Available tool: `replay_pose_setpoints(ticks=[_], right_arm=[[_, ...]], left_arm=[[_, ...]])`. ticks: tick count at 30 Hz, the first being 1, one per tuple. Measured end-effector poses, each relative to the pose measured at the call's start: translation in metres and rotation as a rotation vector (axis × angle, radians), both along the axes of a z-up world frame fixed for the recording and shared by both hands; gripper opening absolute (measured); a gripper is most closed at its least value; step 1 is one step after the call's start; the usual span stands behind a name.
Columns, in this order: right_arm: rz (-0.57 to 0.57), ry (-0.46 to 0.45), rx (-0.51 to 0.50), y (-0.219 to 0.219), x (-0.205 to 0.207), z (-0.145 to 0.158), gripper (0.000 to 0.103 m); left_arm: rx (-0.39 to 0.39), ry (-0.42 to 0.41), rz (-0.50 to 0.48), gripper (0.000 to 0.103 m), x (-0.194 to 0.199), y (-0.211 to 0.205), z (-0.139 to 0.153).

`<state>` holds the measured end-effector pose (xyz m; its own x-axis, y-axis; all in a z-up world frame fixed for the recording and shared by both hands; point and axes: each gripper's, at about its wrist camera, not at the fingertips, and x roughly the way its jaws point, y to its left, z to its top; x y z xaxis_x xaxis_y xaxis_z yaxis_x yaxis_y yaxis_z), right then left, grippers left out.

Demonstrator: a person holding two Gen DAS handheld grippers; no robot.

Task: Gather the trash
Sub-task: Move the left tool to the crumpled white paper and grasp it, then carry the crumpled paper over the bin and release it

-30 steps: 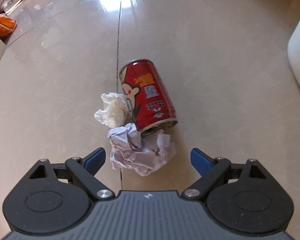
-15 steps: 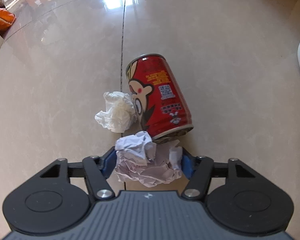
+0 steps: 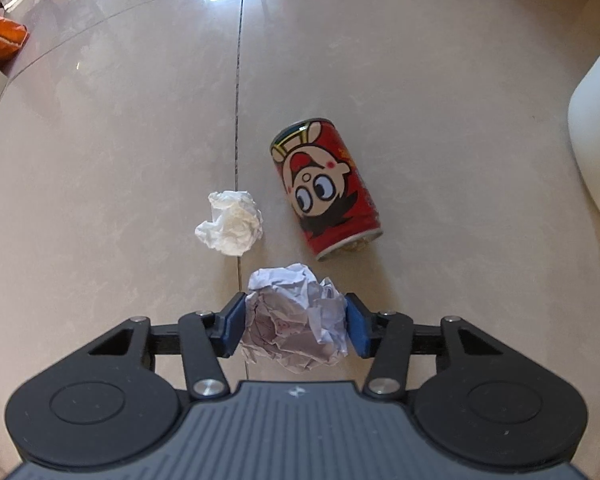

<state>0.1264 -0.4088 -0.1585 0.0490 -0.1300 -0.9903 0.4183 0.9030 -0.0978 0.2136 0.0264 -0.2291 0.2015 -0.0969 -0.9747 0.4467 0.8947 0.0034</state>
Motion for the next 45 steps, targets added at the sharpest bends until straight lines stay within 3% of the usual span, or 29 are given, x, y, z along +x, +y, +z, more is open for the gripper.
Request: replay_pose_setpoints(ticks=[8,19,25,28,29,30,31,38,45], right_arm=[[-0.008,0.001,0.019,-0.002,0.001,-0.001,0.014],[-0.033,-0.003,0.051,-0.008,-0.001,-0.002,0.014],[-0.042,-0.004,0.063,-0.011,-0.002,-0.001,0.014],[-0.047,-0.006,0.07,-0.012,-0.002,0.0,0.014],[-0.048,-0.006,0.072,-0.012,-0.002,0.001,0.014],[-0.051,-0.007,0.075,-0.013,-0.002,0.001,0.014],[-0.051,-0.007,0.076,-0.013,-0.002,0.001,0.014],[-0.041,-0.005,0.073,-0.012,-0.001,0.0,0.014],[-0.036,-0.002,0.062,-0.011,-0.001,0.0,0.014]], left_arm=[[-0.047,0.025,-0.058,0.05,-0.005,-0.029,0.075],[-0.17,-0.008,-0.338,0.05,-0.027,-0.14,0.23],[-0.266,-0.053,-0.452,0.051,-0.04,-0.202,0.291],[-0.293,-0.07,-0.496,0.054,-0.051,-0.232,0.305],[-0.298,-0.077,-0.508,0.062,-0.055,-0.241,0.307],[-0.298,-0.075,-0.515,0.079,-0.058,-0.248,0.308],[-0.293,-0.078,-0.516,0.083,-0.059,-0.254,0.304],[-0.258,-0.082,-0.504,0.085,-0.057,-0.262,0.3],[-0.245,-0.086,-0.384,0.085,-0.038,-0.235,0.298]])
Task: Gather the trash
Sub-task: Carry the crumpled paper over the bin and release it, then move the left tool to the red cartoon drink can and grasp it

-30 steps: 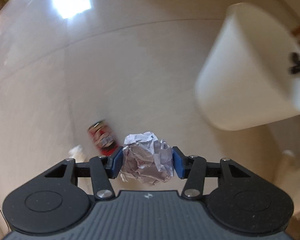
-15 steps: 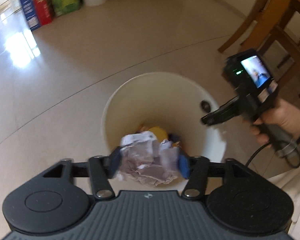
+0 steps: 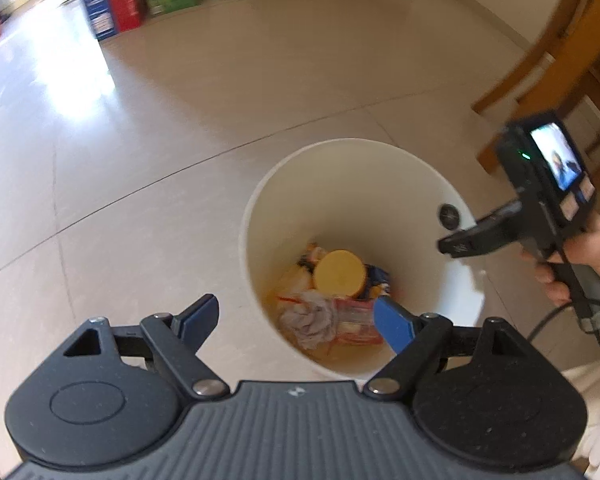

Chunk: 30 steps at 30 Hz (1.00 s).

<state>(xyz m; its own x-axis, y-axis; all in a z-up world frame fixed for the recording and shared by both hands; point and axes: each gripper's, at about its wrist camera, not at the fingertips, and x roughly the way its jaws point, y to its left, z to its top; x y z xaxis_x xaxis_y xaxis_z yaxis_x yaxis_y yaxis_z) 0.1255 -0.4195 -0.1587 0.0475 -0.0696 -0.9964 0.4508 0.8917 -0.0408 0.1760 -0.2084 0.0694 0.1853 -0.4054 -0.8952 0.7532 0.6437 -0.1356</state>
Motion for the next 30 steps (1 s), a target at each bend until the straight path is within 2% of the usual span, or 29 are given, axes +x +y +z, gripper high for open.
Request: replay_pose_setpoints(ticks=[4,9,14,23,30], right_arm=[[0.001,0.002,-0.005,0.002,0.001,0.0,0.014],[0.004,0.004,-0.009,0.004,0.001,0.0,0.014],[0.005,0.004,-0.016,0.006,0.001,-0.001,0.015],[0.008,0.005,-0.025,0.008,0.001,-0.002,0.015],[0.015,0.013,-0.039,0.01,0.002,-0.003,0.015]], left_arm=[[-0.002,-0.016,0.075,0.085,0.01,0.022,-0.002],[0.027,0.003,0.233,0.084,0.029,0.051,-0.027],[0.063,0.035,0.365,0.084,0.045,0.077,-0.067],[0.113,0.104,0.547,0.083,0.071,0.111,-0.151],[0.135,0.134,0.691,0.074,0.096,0.136,-0.222]])
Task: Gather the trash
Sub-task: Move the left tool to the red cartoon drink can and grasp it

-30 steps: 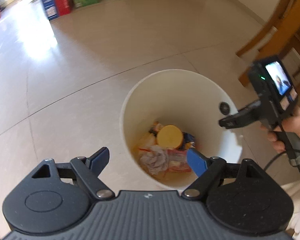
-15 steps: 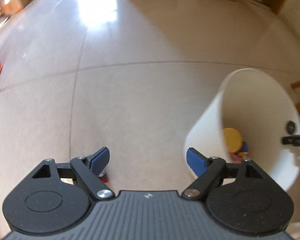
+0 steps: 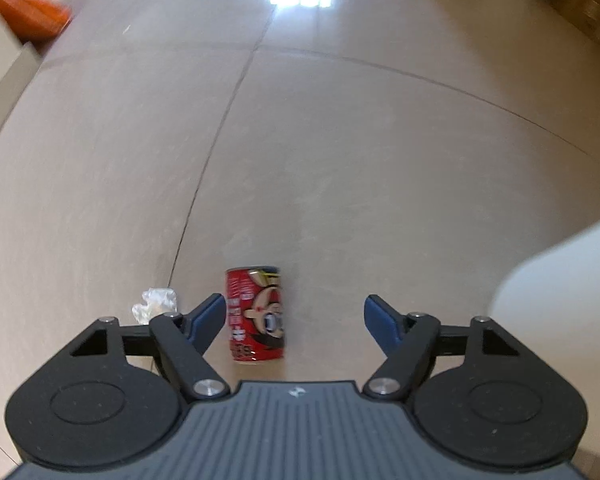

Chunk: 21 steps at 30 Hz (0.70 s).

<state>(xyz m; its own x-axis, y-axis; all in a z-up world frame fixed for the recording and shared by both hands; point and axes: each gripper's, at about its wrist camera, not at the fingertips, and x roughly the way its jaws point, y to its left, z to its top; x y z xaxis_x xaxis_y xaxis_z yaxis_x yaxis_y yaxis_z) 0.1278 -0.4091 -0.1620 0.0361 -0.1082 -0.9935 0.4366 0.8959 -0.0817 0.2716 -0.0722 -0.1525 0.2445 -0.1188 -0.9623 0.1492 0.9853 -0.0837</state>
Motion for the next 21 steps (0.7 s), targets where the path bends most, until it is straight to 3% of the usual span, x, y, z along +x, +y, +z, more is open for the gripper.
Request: replay_pose_setpoints(ticks=[3,9,12,21], right_arm=[[-0.004,-0.001,0.0,0.0,0.0,0.0,0.015],[0.004,0.001,-0.011,0.003,0.0,-0.001,0.015],[0.008,0.002,-0.019,0.004,0.0,-0.002,0.015],[0.013,0.007,-0.038,0.008,0.001,-0.004,0.015]], left_arm=[[-0.001,-0.006,0.048,0.07,0.002,0.023,-0.024],[0.004,-0.007,0.075,0.068,0.003,0.028,-0.071],[0.026,-0.024,0.082,0.065,0.001,0.027,-0.082],[0.044,0.032,0.119,0.062,0.003,0.027,-0.109]])
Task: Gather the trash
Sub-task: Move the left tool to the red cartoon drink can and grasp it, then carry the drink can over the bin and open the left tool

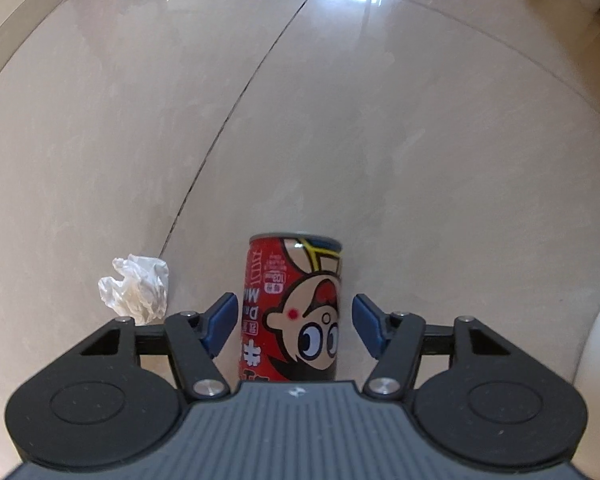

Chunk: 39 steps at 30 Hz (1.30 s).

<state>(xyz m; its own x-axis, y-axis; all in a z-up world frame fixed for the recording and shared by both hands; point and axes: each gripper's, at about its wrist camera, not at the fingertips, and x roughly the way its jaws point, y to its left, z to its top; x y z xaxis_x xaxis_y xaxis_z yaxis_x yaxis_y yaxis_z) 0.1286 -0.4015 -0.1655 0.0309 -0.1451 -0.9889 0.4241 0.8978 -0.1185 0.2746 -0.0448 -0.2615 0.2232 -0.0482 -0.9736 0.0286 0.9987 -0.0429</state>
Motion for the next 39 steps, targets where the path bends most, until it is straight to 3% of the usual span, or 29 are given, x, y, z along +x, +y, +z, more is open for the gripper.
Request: replay_pose_setpoints(ticks=[2,4,11,20,28,39], right_arm=[[0.0,0.0,0.0,0.0,0.0,0.0,0.015],[0.003,0.002,-0.003,0.001,0.0,0.0,0.015],[0.008,0.01,0.003,0.003,0.001,-0.003,0.015],[0.004,0.008,0.009,0.002,0.001,-0.003,0.015],[-0.028,0.001,0.044,-0.005,-0.001,-0.001,0.011],[-0.062,-0.006,0.07,-0.011,-0.001,0.0,0.01]], left_arm=[[0.003,0.006,0.007,0.061,0.001,0.002,-0.002],[-0.002,0.013,0.018,0.052,0.001,0.003,-0.004],[-0.017,0.039,0.048,0.052,0.0,0.008,0.002],[0.004,0.103,-0.06,0.052,0.001,-0.005,0.043],[-0.012,0.061,-0.291,0.052,-0.016,-0.042,0.13],[-0.12,-0.07,-0.595,0.052,-0.047,-0.115,0.282]])
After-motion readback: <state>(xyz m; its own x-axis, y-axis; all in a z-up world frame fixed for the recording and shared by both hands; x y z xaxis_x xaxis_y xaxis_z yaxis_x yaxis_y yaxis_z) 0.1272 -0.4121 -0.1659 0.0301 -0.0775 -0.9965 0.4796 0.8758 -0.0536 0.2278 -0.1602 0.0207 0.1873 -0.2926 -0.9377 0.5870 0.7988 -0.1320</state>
